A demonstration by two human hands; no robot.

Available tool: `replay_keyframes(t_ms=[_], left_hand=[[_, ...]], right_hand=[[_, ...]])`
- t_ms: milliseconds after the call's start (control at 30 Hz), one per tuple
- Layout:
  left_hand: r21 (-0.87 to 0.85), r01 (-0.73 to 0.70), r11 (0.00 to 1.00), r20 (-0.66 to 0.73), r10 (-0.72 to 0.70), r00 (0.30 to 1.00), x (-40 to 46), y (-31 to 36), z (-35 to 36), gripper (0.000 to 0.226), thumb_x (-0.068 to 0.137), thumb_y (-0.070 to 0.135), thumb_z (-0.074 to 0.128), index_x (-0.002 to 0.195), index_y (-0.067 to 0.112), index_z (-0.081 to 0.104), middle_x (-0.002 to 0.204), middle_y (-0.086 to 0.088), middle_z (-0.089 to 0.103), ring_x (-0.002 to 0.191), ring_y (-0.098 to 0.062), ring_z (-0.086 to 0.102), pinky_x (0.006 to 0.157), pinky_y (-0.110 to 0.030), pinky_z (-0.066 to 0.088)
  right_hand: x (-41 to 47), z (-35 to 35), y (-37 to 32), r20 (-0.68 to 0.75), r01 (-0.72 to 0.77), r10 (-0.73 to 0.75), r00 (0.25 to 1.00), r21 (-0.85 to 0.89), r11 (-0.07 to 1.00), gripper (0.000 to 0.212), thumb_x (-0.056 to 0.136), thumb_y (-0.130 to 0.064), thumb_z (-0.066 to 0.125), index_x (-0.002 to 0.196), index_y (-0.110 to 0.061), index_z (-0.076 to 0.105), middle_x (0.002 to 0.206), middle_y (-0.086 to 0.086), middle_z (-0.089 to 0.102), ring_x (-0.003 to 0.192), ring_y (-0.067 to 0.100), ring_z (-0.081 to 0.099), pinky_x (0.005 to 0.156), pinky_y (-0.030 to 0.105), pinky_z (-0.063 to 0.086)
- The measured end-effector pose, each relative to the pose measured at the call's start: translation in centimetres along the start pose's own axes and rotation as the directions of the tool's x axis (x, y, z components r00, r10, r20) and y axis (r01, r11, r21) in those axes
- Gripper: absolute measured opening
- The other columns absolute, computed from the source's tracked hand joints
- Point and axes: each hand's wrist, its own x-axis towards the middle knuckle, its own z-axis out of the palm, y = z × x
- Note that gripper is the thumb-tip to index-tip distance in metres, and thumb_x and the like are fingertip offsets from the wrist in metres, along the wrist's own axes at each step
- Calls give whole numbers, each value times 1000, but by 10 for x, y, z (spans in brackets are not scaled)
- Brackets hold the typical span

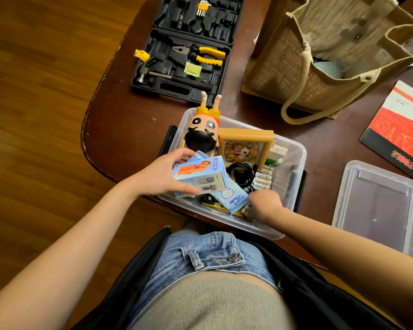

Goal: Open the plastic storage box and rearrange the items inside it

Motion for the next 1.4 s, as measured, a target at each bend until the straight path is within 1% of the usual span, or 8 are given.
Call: replay_keyframes(t_ms=[600, 667, 767, 867, 967, 1067, 1200, 1400], left_hand=[[-14, -7, 1000, -11, 7, 1000, -1, 2, -1, 76, 57, 44, 83, 121, 41, 43, 123, 21, 52, 113, 10, 48, 84, -3, 43], [-45, -10, 999, -25, 9, 1000, -2, 2, -3, 77, 57, 42, 82, 123, 37, 44, 124, 18, 53, 112, 10, 49, 83, -2, 42], [-120, -10, 993, -48, 4, 999, -3, 0, -8, 80, 56, 37, 84, 126, 29, 46, 126, 12, 56, 116, 4, 52, 91, -10, 44], [-216, -3, 976, -70, -13, 997, -5, -5, -15, 84, 57, 29, 87, 128, 27, 44, 129, 6, 55, 120, -3, 52, 101, -24, 43], [-248, 5, 969, -64, -21, 998, -7, -9, -23, 90, 54, 28, 90, 129, 30, 40, 131, 6, 55, 121, -3, 52, 100, -24, 45], [-255, 12, 967, -41, -24, 999, -8, -8, -26, 88, 53, 30, 89, 126, 34, 41, 130, 7, 55, 120, -2, 53, 100, -25, 46], [-226, 19, 974, -34, -27, 999, -7, -5, -28, 89, 54, 29, 85, 131, 24, 40, 131, 6, 54, 118, -1, 54, 96, -18, 46], [-172, 32, 985, -19, -36, 999, -7, -4, -27, 90, 55, 32, 85, 133, 24, 40, 132, 6, 53, 122, -4, 51, 104, -27, 43]], right_hand=[[0, -6, -3, 16, 9, -9, 1000, 34, 999, 20, 87, -2, 50, 102, -9, 61, 87, 3, 60, 85, 27, 60, 60, 30, 43], [-3, -16, -3, -8, 36, -35, 999, 83, 996, 3, 85, -14, 58, 87, -11, 58, 71, 2, 48, 71, 24, 51, 57, 29, 41], [-6, -38, -5, -110, 172, -142, 984, 352, 920, 33, 83, -26, 65, 57, -9, 53, 54, 5, 49, 52, 19, 43, 52, 24, 35], [-7, -63, -22, -201, 356, -295, 934, 574, 737, 24, 92, -25, 58, 79, -12, 73, 75, 2, 71, 57, 6, 56, 57, 20, 43], [4, -75, -53, -182, 388, -361, 915, 645, 659, 26, 96, -21, 50, 103, -5, 69, 106, 9, 69, 89, 22, 62, 77, 28, 46], [21, -74, -80, -63, 355, -409, 910, 628, 693, 26, 98, -16, 42, 95, 5, 58, 112, 24, 61, 91, 30, 54, 80, 33, 43], [42, -67, -102, 65, 323, -415, 907, 522, 789, 35, 98, -15, 38, 129, 0, 49, 132, 20, 51, 120, 34, 49, 103, 43, 38], [62, -63, -114, 140, 313, -388, 911, 379, 871, 43, 99, -17, 34, 140, -4, 36, 142, 16, 41, 129, 31, 42, 107, 40, 37]])
